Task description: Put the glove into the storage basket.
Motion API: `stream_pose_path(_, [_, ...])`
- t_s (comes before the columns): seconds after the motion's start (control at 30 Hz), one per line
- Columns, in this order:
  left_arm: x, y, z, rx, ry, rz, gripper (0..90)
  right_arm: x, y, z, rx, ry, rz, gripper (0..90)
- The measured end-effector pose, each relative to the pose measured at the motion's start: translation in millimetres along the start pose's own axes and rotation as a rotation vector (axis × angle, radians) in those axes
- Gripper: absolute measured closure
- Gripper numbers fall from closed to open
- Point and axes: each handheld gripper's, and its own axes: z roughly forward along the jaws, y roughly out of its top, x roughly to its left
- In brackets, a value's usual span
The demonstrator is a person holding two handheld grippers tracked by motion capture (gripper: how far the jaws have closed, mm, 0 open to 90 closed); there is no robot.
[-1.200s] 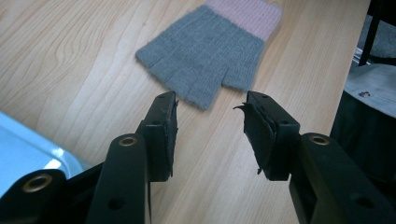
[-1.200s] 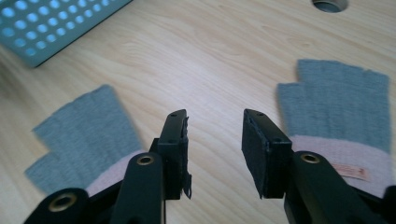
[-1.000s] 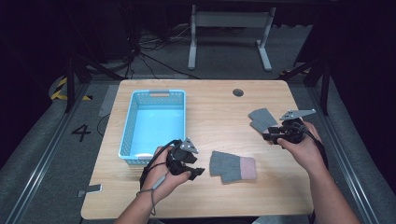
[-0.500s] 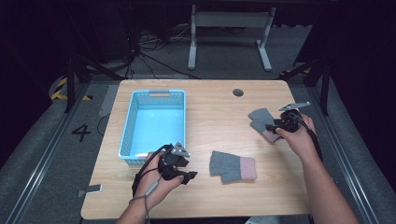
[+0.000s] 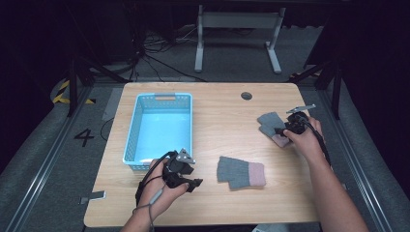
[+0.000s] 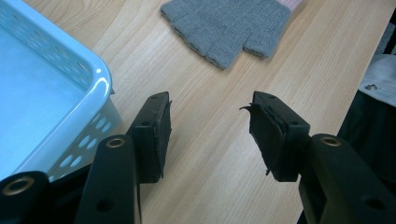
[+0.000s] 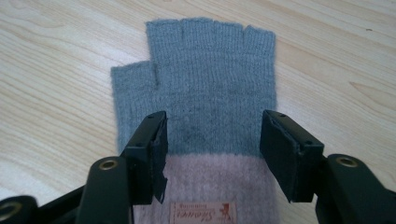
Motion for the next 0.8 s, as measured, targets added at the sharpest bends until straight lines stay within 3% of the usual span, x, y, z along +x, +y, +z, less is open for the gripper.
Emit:
stream_pose_path(0.23, [0.2,0.6,1.6,0.006,-0.003,0.002,49.1,0.9,1.9,12.3,0.03,-0.012,-0.015,46.5])
stream_pose_path(0.5, [0.0,0.8,2.5,0.006,-0.005,-0.001,49.2,0.0,1.3,12.5,0.034,0.024,0.0,67.9])
stream_pose_path(0.53, [-0.2,0.9,2.4,0.006,-0.006,-0.001,49.2,0.6,1.2,11.6,0.039,0.029,0.004,74.2])
stream_pose_path(0.8, [0.0,1.3,2.0,0.004,-0.006,0.001,49.5,2.9,1.7,7.9,0.054,0.023,0.002,82.9])
